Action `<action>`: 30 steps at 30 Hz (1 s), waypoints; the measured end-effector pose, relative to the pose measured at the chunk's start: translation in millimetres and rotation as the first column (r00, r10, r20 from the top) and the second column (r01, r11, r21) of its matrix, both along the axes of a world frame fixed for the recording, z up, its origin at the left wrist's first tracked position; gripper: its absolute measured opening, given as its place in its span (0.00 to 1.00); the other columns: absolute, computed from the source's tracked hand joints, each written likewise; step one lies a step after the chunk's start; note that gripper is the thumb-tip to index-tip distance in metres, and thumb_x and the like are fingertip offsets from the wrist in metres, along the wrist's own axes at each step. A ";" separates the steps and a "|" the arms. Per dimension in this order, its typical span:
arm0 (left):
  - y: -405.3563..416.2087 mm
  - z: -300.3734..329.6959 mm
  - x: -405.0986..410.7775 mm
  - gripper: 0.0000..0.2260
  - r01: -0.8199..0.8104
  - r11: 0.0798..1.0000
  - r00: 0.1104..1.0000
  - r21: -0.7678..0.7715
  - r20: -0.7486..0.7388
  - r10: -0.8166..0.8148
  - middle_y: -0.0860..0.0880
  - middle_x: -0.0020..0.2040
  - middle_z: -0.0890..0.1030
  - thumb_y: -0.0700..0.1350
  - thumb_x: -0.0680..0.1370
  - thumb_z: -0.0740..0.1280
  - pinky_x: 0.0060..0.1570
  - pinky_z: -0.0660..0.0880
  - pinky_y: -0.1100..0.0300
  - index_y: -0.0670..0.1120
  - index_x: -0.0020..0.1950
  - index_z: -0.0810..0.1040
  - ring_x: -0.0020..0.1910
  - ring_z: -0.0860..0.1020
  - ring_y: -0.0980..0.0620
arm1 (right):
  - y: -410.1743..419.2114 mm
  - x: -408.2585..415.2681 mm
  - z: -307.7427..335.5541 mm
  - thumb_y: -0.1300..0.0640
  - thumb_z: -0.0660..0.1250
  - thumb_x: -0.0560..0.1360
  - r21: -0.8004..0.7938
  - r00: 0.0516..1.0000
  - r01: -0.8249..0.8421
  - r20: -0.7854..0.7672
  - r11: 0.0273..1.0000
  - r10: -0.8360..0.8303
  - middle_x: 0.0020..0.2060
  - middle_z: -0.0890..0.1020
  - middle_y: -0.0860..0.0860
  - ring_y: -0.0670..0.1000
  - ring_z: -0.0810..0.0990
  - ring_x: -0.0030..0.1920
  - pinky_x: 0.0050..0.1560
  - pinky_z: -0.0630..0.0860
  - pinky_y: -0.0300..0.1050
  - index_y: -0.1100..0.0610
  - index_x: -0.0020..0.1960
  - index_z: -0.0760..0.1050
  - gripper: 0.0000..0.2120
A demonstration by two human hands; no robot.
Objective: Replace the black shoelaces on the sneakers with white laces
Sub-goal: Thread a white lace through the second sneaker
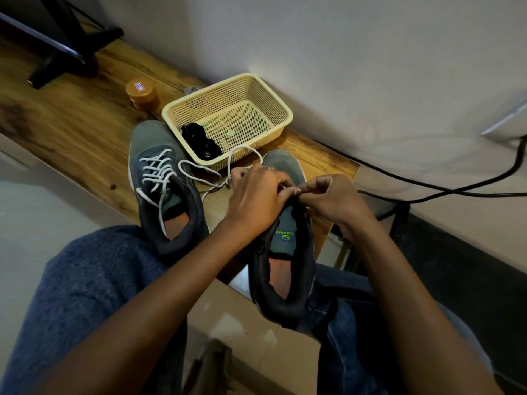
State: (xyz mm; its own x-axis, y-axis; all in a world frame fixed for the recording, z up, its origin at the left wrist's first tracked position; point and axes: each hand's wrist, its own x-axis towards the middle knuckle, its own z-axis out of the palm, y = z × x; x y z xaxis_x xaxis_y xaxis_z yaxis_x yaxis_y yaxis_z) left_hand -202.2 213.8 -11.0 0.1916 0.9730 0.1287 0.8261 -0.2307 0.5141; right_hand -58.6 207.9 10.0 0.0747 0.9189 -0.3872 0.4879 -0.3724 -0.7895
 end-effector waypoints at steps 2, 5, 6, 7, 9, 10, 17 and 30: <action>3.4 1.0 -2.7 0.10 -0.006 0.998 0.998 -0.055 0.055 0.009 0.53 0.47 0.83 0.58 0.77 0.65 0.44 0.51 0.57 0.56 0.48 0.83 0.53 0.73 0.53 | 0.8 2.3 2.1 0.64 0.70 0.73 0.082 0.998 -0.058 0.015 0.995 0.057 0.40 0.84 0.52 0.49 0.82 0.40 0.39 0.79 0.40 0.56 0.45 0.82 0.05; 7.5 3.6 -7.6 0.13 0.031 0.988 0.996 -0.149 0.083 -0.019 0.55 0.38 0.81 0.59 0.78 0.62 0.40 0.50 0.54 0.58 0.36 0.79 0.49 0.75 0.55 | 1.9 4.7 4.9 0.64 0.71 0.73 0.140 0.990 -0.137 0.035 0.981 0.133 0.37 0.84 0.50 0.48 0.83 0.38 0.38 0.80 0.41 0.51 0.40 0.81 0.08; 8.4 4.7 -9.0 0.15 0.036 0.982 0.995 -0.186 0.099 -0.018 0.56 0.35 0.80 0.59 0.78 0.62 0.40 0.50 0.54 0.58 0.33 0.77 0.47 0.76 0.56 | 2.0 4.8 5.6 0.64 0.71 0.74 0.156 0.989 -0.148 0.032 0.977 0.144 0.36 0.83 0.49 0.47 0.83 0.37 0.38 0.80 0.41 0.50 0.39 0.80 0.10; 9.6 5.1 -10.0 0.16 0.039 0.975 0.993 -0.219 0.114 -0.015 0.57 0.33 0.79 0.59 0.79 0.61 0.40 0.51 0.54 0.57 0.32 0.76 0.46 0.76 0.57 | 2.3 4.8 5.7 0.64 0.71 0.74 0.174 0.988 -0.152 0.027 0.973 0.149 0.35 0.83 0.48 0.46 0.83 0.36 0.37 0.79 0.40 0.49 0.39 0.80 0.11; 11.7 5.2 -11.1 0.17 0.044 0.966 0.990 -0.254 0.143 -0.007 0.57 0.33 0.79 0.60 0.79 0.60 0.44 0.54 0.54 0.56 0.34 0.77 0.45 0.77 0.58 | 2.3 5.0 7.5 0.63 0.70 0.75 0.200 0.986 -0.165 0.009 0.966 0.166 0.36 0.84 0.49 0.46 0.83 0.37 0.36 0.78 0.37 0.51 0.41 0.81 0.08; 12.5 4.6 -11.8 0.17 0.040 0.965 0.988 -0.258 0.152 0.000 0.57 0.34 0.80 0.60 0.79 0.59 0.46 0.55 0.54 0.56 0.34 0.78 0.46 0.77 0.58 | 1.9 4.9 9.4 0.62 0.69 0.75 0.204 0.985 -0.171 0.000 0.964 0.174 0.37 0.84 0.50 0.46 0.83 0.37 0.34 0.78 0.36 0.53 0.43 0.81 0.06; 12.8 6.5 -16.8 0.02 0.001 0.992 0.979 -0.126 0.204 0.025 0.58 0.44 0.82 0.57 0.75 0.68 0.53 0.56 0.55 0.62 0.44 0.80 0.50 0.75 0.58 | 2.8 4.7 9.1 0.61 0.67 0.77 0.164 0.990 -0.134 -0.029 0.977 0.141 0.37 0.81 0.52 0.39 0.78 0.30 0.28 0.71 0.30 0.63 0.48 0.79 0.05; 2.8 4.7 -17.3 0.08 -0.009 0.999 0.990 -0.046 -0.140 0.002 0.59 0.55 0.76 0.59 0.75 0.67 0.57 0.51 0.53 0.59 0.47 0.82 0.62 0.65 0.54 | -6.4 3.1 12.4 0.44 0.76 0.64 -0.110 0.959 -0.182 0.199 0.977 0.201 0.41 0.84 0.53 0.52 0.83 0.42 0.45 0.81 0.52 0.58 0.47 0.81 0.20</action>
